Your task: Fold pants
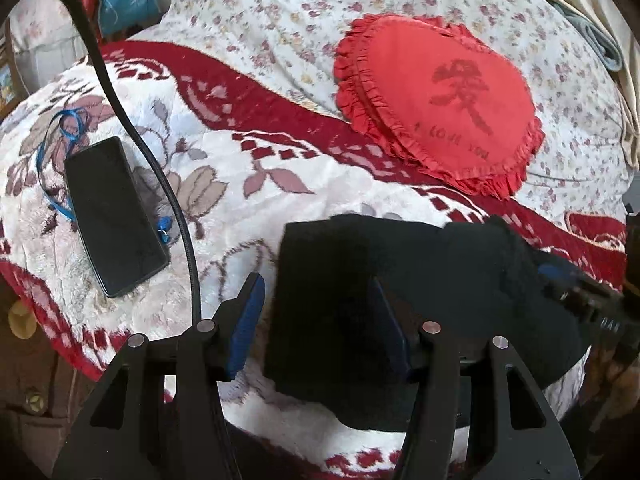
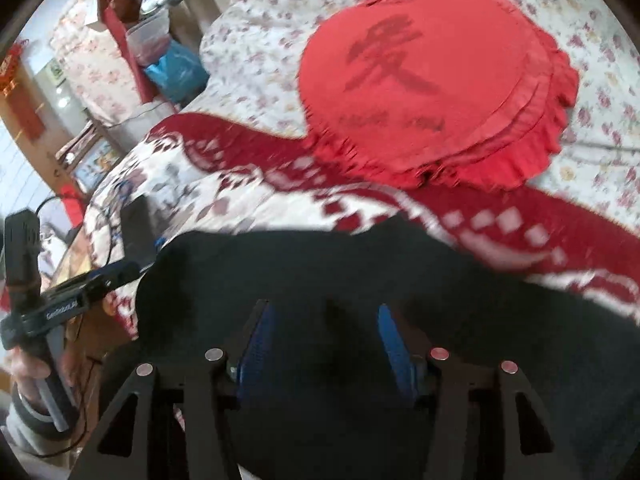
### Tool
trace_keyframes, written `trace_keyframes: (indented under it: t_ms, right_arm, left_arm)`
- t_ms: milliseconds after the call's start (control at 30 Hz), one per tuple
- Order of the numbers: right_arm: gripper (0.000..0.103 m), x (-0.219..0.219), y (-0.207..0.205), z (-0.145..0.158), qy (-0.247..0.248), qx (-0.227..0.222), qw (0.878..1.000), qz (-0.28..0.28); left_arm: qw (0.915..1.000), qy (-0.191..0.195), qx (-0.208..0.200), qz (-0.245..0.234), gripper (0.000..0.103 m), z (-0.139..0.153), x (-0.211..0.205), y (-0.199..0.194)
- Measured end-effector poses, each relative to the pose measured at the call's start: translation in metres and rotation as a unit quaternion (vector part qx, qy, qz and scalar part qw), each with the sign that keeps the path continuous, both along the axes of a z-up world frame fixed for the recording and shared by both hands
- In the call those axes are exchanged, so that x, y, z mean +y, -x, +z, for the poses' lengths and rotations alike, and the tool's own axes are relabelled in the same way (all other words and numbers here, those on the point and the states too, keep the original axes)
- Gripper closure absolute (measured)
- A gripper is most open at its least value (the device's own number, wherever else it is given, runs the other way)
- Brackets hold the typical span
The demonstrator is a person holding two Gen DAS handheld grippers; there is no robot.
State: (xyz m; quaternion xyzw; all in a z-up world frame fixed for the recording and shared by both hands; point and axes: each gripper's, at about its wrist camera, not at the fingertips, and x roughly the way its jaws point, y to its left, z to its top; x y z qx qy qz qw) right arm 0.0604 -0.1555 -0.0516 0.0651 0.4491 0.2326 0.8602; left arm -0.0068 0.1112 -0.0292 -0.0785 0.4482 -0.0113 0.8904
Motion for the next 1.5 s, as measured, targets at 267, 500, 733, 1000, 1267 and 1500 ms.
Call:
trace_keyframes:
  t_ms: [267,500,733,1000,1267,1500]
  right_arm:
    - [0.050,0.023,0.023,-0.017,0.029,0.009,0.999,0.026]
    - [0.044,0.029,0.027,-0.037,0.050,0.022,0.998,0.031]
    - [0.042,0.027,0.029,-0.030,0.031,0.026,0.998,0.038]
    - [0.042,0.052,0.022,-0.022,0.018,0.016,0.997,0.068]
    - [0.042,0.078,-0.003,-0.014,-0.009,0.016,0.997,0.081]
    - [0.042,0.079,-0.017,-0.015,-0.023,0.022,0.997,0.071]
  left_arm:
    - [1.0000,-0.007,-0.002,-0.003,0.048,-0.003,-0.018,0.010]
    - [0.9998,0.007,0.016,-0.003,0.048,-0.012,-0.026,0.013]
    - [0.9954,0.084,0.047,0.009,0.040,-0.019,-0.013,0.023]
    - [0.9844,0.158,0.049,0.060,0.030,-0.026,0.010,0.053]
    - [0.9767,0.186,0.061,0.088,0.029,-0.051,0.005,0.043]
    - [0.9661,0.238,0.060,0.080,0.046,-0.060,-0.006,0.035]
